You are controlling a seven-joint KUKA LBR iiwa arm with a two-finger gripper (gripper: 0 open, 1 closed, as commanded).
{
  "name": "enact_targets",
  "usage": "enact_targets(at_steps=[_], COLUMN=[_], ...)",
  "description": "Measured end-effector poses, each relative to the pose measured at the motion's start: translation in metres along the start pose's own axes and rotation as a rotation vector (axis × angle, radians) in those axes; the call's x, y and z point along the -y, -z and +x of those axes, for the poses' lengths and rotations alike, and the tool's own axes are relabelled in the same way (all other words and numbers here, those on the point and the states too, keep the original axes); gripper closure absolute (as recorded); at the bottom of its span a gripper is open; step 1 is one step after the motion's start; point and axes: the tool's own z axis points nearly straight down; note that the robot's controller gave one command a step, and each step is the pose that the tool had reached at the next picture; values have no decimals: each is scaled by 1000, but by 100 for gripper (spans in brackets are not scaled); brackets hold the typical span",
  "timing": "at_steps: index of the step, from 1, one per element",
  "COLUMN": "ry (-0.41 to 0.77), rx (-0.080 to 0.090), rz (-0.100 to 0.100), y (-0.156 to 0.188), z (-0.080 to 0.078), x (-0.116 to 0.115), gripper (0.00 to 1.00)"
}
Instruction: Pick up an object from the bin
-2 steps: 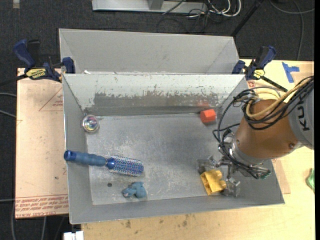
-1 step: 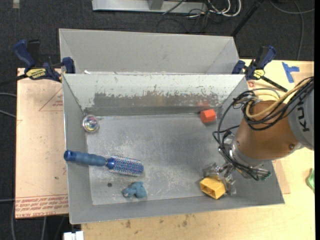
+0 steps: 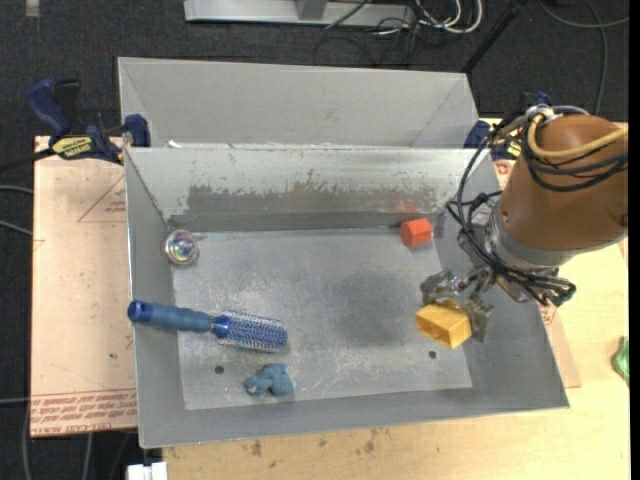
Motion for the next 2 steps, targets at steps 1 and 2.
enact_targets(at_steps=[1,2], ry=[360,379], rx=[-8,-1], rz=[-11,0], y=[-134,9], z=[12,-2], x=[23,25], gripper=[100,100])
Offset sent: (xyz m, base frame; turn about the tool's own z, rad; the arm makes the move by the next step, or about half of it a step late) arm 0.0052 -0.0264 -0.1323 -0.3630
